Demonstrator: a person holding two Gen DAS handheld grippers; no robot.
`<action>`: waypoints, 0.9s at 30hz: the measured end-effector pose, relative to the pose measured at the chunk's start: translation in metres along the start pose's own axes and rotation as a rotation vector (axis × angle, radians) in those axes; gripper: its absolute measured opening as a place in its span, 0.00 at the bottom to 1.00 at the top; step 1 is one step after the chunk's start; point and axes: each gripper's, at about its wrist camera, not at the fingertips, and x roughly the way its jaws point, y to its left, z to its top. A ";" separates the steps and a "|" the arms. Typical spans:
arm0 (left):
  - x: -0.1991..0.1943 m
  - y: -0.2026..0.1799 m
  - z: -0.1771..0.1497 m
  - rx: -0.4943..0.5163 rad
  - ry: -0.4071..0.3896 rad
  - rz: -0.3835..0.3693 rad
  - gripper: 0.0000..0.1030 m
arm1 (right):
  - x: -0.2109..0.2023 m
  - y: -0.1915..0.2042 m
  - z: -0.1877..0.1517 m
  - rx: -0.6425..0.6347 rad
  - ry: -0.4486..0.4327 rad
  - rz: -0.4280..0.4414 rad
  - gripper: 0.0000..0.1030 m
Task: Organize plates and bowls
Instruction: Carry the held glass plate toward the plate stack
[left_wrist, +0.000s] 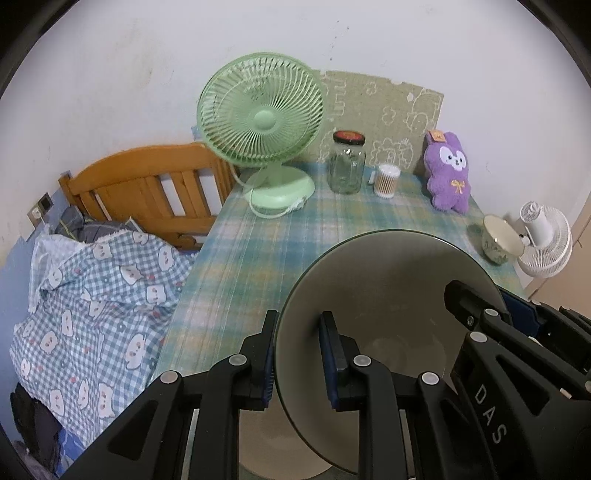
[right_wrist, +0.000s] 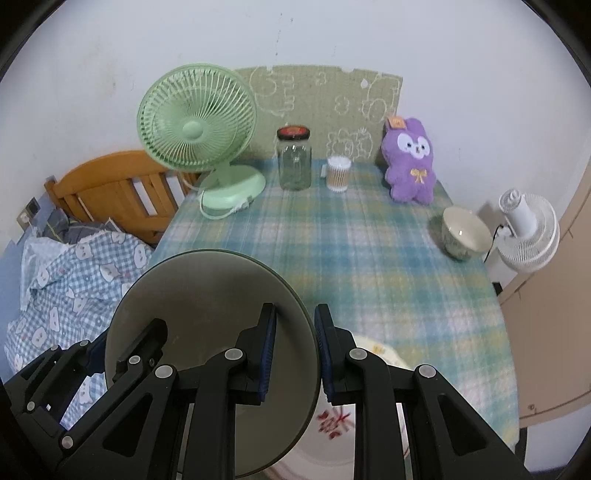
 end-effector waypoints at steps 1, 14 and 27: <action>0.001 0.002 -0.003 0.001 0.005 -0.001 0.19 | 0.002 0.004 -0.005 0.001 0.009 -0.003 0.24; 0.022 0.035 -0.039 -0.028 0.078 -0.021 0.19 | 0.028 0.035 -0.044 0.015 0.098 -0.004 0.24; 0.050 0.055 -0.064 -0.016 0.171 -0.020 0.19 | 0.061 0.054 -0.068 0.027 0.188 -0.018 0.24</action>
